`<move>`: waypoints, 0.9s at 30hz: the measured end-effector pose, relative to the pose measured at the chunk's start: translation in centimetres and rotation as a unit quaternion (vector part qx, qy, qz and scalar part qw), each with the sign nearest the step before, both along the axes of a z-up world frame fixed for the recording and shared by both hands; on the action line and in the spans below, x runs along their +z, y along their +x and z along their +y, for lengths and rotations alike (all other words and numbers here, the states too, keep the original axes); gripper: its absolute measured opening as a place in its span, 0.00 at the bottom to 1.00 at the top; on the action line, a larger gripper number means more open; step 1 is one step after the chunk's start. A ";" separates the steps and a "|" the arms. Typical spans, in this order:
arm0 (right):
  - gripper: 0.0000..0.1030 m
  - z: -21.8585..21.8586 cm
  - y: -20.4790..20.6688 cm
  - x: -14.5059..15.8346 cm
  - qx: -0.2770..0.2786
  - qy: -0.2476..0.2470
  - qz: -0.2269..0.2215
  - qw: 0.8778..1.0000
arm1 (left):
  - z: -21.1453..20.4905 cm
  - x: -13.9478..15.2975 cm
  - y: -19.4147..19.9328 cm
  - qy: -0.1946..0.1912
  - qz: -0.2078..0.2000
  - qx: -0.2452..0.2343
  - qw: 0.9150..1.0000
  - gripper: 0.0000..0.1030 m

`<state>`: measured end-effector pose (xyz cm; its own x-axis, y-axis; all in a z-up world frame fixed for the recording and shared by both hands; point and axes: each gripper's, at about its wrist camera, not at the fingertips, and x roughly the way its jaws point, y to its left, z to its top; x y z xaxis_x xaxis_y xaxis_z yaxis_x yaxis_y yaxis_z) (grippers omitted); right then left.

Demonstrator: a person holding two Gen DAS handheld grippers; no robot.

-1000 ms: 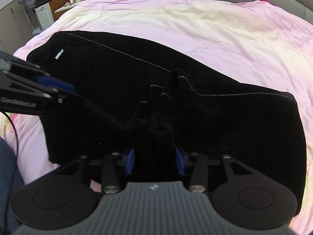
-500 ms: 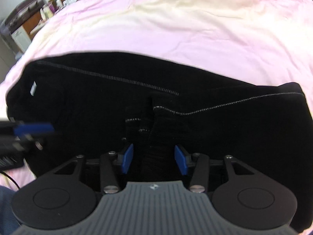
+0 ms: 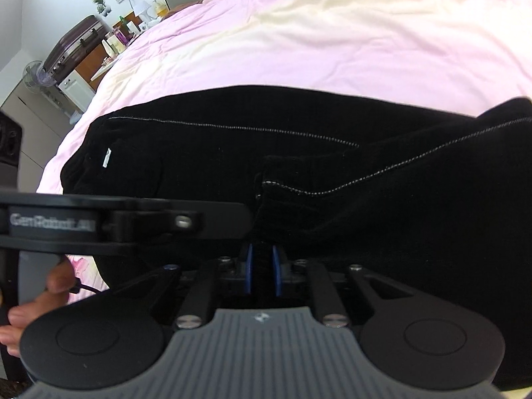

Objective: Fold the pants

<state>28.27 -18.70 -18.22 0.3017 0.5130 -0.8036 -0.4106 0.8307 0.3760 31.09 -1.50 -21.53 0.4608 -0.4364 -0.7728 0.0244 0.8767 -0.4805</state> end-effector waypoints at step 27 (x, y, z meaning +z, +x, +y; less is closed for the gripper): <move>0.15 -15.0 -2.6 7.1 -0.145 -0.066 -0.139 0.977 | -2.3 6.7 5.0 0.126 -0.077 -0.061 0.987 0.24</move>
<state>25.63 -33.66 -11.10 0.6359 0.2701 -0.7229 -0.2214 0.9612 0.1644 36.10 -3.80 -14.88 0.5371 -0.2996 -0.7885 0.1938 0.9536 -0.2303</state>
